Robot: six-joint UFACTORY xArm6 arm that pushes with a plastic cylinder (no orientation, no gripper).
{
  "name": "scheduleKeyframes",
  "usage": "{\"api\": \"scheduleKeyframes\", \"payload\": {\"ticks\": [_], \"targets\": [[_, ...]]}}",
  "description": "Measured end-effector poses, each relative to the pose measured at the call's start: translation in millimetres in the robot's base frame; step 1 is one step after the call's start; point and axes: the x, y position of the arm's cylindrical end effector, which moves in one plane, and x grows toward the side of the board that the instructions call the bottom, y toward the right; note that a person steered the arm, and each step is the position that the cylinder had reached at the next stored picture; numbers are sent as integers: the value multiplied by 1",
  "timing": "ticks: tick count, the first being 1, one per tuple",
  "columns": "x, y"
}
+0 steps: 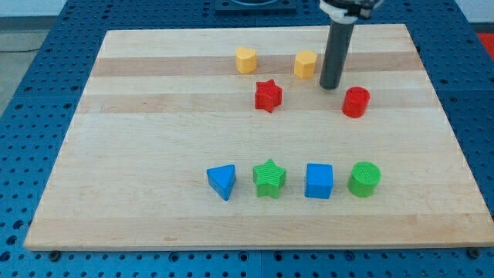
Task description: Put the yellow hexagon at the top right of the red star
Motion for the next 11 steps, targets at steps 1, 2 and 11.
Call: {"api": "scheduleKeyframes", "payload": {"ticks": [1, 2, 11], "targets": [[-38, 0], [-66, -7], [-13, -55]]}}
